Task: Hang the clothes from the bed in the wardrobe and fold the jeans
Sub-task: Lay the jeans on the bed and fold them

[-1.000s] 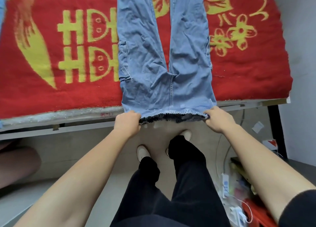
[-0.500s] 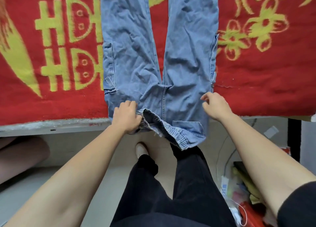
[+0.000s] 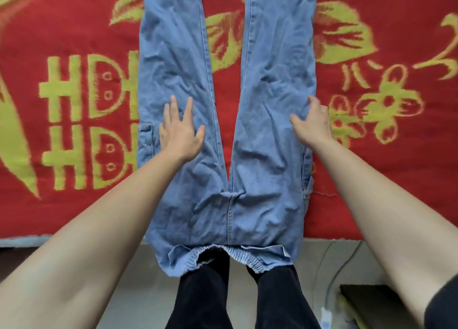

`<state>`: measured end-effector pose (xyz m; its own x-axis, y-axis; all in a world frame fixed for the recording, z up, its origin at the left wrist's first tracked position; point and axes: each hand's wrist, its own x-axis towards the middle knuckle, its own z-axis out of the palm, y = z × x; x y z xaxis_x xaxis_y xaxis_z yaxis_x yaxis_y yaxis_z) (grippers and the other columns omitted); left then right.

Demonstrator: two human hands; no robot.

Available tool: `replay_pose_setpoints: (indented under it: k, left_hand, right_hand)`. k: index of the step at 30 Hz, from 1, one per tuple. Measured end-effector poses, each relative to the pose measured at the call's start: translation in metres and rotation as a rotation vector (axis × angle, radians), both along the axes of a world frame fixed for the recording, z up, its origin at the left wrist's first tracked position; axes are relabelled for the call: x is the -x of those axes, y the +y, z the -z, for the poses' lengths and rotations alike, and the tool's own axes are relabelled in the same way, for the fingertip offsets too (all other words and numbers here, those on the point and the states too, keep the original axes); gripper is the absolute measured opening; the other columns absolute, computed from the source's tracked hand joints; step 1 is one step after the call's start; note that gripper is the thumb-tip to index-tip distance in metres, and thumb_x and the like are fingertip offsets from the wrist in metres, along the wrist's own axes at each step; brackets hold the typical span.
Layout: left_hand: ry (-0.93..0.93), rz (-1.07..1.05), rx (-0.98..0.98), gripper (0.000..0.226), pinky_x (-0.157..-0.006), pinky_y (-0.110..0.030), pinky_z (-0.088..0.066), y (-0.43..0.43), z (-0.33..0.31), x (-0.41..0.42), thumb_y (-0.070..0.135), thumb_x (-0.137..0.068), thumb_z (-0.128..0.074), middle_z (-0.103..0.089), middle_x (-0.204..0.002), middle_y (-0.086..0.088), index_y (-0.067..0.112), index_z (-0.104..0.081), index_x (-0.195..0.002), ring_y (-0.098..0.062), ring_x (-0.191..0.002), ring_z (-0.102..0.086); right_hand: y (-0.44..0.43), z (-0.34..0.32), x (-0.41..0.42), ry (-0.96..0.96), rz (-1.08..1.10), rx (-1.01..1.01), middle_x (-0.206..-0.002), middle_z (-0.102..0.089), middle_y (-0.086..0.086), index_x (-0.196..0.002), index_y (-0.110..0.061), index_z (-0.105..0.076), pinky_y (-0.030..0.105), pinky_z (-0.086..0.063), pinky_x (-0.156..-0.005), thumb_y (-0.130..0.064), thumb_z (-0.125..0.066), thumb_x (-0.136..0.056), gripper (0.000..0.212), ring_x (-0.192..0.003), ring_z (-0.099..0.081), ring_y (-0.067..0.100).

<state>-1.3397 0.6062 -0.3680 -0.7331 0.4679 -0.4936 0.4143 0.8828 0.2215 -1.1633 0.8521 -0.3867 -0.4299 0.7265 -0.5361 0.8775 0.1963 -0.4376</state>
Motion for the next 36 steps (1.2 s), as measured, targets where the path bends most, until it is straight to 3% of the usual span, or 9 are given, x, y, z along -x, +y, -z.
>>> replay_pose_setpoints:
  k: [7, 11, 15, 19, 21, 24, 27, 32, 36]
  left_hand:
    - [-0.178, 0.085, 0.138, 0.068, -0.115, -0.067, -0.008, 0.012, 0.082, 0.035, 0.060, -0.096, -0.035, 0.013, -0.165, 0.008, 0.043, -0.004, -0.154, -0.025, -0.150, 0.016]
    - [-0.165, 0.105, 0.096, 0.069, -0.116, -0.066, -0.009, 0.005, 0.087, 0.035, 0.057, -0.095, -0.037, 0.013, -0.164, 0.009, 0.044, -0.003, -0.154, -0.025, -0.150, 0.017]
    - [-0.267, 0.096, 0.049, 0.070, -0.118, -0.061, -0.013, 0.002, 0.073, 0.052, 0.045, -0.095, -0.045, 0.006, -0.165, 0.010, 0.039, -0.011, -0.156, -0.021, -0.151, 0.011]
    - [-0.182, -0.093, -0.224, 0.047, -0.115, -0.049, -0.028, -0.010, 0.056, 0.046, 0.034, -0.097, -0.051, -0.034, -0.157, -0.006, 0.017, -0.049, -0.141, -0.027, -0.147, -0.024]
    - [-0.001, -0.150, -0.360, 0.032, -0.100, -0.045, -0.040, -0.017, 0.045, 0.017, 0.038, -0.098, -0.048, -0.059, -0.126, -0.010, 0.014, -0.065, -0.112, -0.033, -0.122, -0.050]
    - [-0.077, -0.190, -0.462, 0.044, -0.075, -0.039, -0.046, -0.019, 0.030, -0.046, 0.062, -0.092, -0.041, -0.060, -0.083, 0.005, 0.025, -0.055, -0.076, -0.023, -0.085, -0.057]
    - [-0.220, -0.139, -0.304, 0.064, -0.063, -0.033, -0.043, -0.004, 0.030, -0.099, 0.088, -0.072, -0.041, -0.057, -0.072, 0.012, 0.025, -0.050, -0.072, -0.014, -0.072, -0.055]
    - [-0.359, -0.198, -0.239, 0.013, -0.068, -0.029, -0.043, 0.022, 0.029, -0.134, 0.038, -0.080, -0.062, -0.070, -0.087, 0.002, 0.025, -0.063, -0.082, -0.024, -0.090, -0.064]
    - [-0.644, -0.549, -0.572, 0.015, -0.064, -0.034, -0.057, 0.018, -0.002, -0.113, 0.022, -0.071, -0.056, -0.064, -0.054, 0.000, 0.017, -0.060, -0.057, -0.019, -0.057, -0.060]
  right_hand:
    - [0.030, 0.027, 0.036, -0.045, 0.325, 0.021, -0.155, -0.038, 0.016, -0.155, -0.006, -0.025, 0.036, -0.031, -0.113, -0.052, -0.066, -0.087, 0.091, -0.142, -0.039, 0.031]
    - [0.024, 0.003, 0.092, 0.244, 0.275, 0.149, -0.109, -0.071, 0.001, -0.112, -0.014, -0.070, 0.034, -0.055, -0.088, -0.025, -0.059, -0.076, 0.039, -0.101, -0.066, 0.015]
    - [-0.014, -0.022, 0.160, 0.363, 0.017, 0.226, -0.073, -0.051, 0.006, -0.084, -0.011, -0.057, 0.030, -0.037, -0.060, -0.007, -0.051, -0.083, 0.007, -0.067, -0.048, 0.016]
    - [-0.048, -0.022, 0.184, 0.351, -0.080, 0.339, -0.065, -0.035, 0.008, -0.076, -0.015, -0.037, 0.032, -0.031, -0.050, -0.004, -0.049, -0.092, 0.022, -0.054, -0.037, 0.018]
    - [-0.055, -0.017, 0.180, 0.354, -0.060, 0.384, -0.062, -0.037, 0.006, -0.076, -0.020, -0.032, 0.025, -0.032, -0.042, -0.005, -0.047, -0.097, 0.030, -0.044, -0.038, 0.011]
    - [-0.054, -0.011, 0.167, 0.358, -0.071, 0.356, -0.075, -0.039, 0.009, -0.086, -0.020, -0.038, 0.027, -0.035, -0.052, -0.007, -0.045, -0.098, 0.018, -0.058, -0.040, 0.013]
    - [-0.044, -0.010, 0.152, 0.359, -0.045, 0.326, -0.085, -0.041, 0.010, -0.104, -0.016, -0.047, 0.034, -0.033, -0.062, -0.006, -0.043, -0.096, 0.013, -0.072, -0.039, 0.021]
    - [-0.022, -0.021, 0.124, 0.479, 0.096, 0.376, -0.116, -0.070, 0.003, -0.128, -0.018, -0.057, 0.022, -0.049, -0.072, 0.004, -0.039, -0.092, 0.046, -0.091, -0.064, 0.013]
    - [-0.002, -0.038, 0.117, 0.440, 0.125, 0.279, -0.142, -0.057, 0.000, -0.148, -0.017, -0.043, 0.036, -0.045, -0.109, 0.004, -0.033, -0.090, 0.063, -0.127, -0.056, 0.015]
